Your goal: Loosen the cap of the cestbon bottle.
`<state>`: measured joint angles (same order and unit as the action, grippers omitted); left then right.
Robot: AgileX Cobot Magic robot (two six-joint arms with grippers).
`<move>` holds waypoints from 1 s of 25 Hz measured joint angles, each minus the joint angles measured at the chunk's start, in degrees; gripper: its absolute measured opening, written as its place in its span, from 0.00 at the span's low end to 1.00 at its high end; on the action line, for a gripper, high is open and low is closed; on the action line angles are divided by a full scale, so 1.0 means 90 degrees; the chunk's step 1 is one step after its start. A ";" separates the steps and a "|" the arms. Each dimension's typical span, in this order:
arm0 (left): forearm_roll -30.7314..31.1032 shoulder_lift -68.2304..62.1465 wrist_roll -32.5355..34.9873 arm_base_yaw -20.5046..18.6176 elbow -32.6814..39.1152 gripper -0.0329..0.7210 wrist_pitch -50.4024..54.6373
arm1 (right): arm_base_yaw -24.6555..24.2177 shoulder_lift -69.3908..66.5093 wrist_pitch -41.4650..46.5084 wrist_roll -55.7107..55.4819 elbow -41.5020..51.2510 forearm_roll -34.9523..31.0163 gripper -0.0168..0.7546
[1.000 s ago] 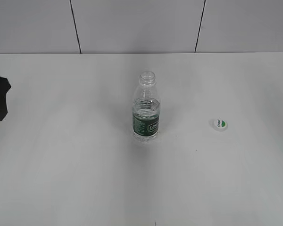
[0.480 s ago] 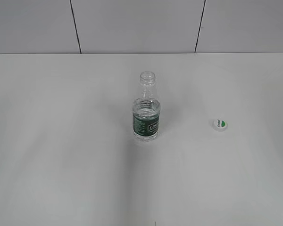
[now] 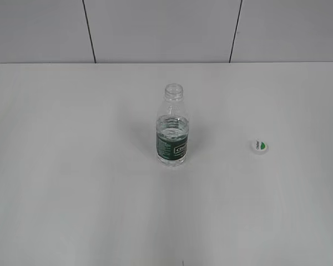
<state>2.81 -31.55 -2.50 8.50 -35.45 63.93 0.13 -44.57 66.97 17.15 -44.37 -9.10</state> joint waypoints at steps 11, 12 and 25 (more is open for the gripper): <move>-0.0146 0.1080 0.0000 0.0000 0.0596 0.82 -0.0226 | 0.0000 0.1768 -0.0186 -0.0553 0.1004 0.0017 0.76; -0.0159 0.1198 0.0000 0.0000 0.0601 0.82 -0.0252 | 0.0000 0.1897 -0.0220 -0.0566 0.1096 0.0026 0.76; -0.0166 0.3161 0.0000 0.0000 0.0623 0.82 -0.0284 | 0.0000 0.3344 -0.0386 -0.0579 0.1643 0.0185 0.76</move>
<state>1.32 -3.10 -2.50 8.50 -29.85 61.38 0.13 -14.47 63.49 11.94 -29.58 -7.44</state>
